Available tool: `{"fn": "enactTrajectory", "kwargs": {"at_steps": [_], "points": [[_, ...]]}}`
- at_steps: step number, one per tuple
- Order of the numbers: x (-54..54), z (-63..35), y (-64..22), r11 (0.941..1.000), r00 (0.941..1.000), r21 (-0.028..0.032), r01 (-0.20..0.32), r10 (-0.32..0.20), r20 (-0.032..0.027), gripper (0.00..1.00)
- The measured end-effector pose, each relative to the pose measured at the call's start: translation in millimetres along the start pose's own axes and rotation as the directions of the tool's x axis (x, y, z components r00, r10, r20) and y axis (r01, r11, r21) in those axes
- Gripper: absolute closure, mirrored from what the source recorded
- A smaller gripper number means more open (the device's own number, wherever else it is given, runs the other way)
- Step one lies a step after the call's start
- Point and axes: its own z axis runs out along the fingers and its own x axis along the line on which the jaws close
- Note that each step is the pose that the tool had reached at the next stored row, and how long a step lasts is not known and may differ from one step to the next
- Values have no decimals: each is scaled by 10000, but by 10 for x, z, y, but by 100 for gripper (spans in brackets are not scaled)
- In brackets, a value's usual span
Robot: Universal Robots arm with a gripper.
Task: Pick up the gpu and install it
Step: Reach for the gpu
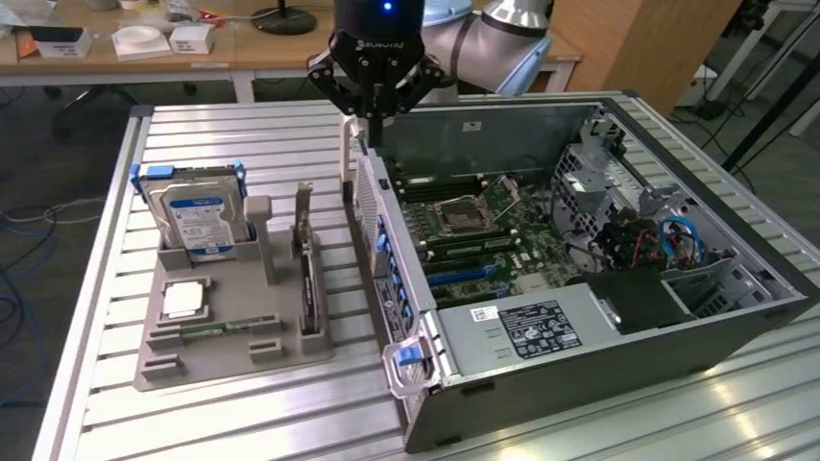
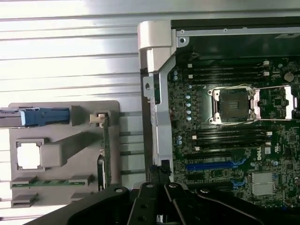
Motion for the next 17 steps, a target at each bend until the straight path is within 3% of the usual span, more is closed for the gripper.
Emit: {"fn": "enactTrajectory", "kwargs": {"at_steps": [17], "points": [[422, -5, -31, 10000, 10000, 0, 0, 0, 0, 89]]}}
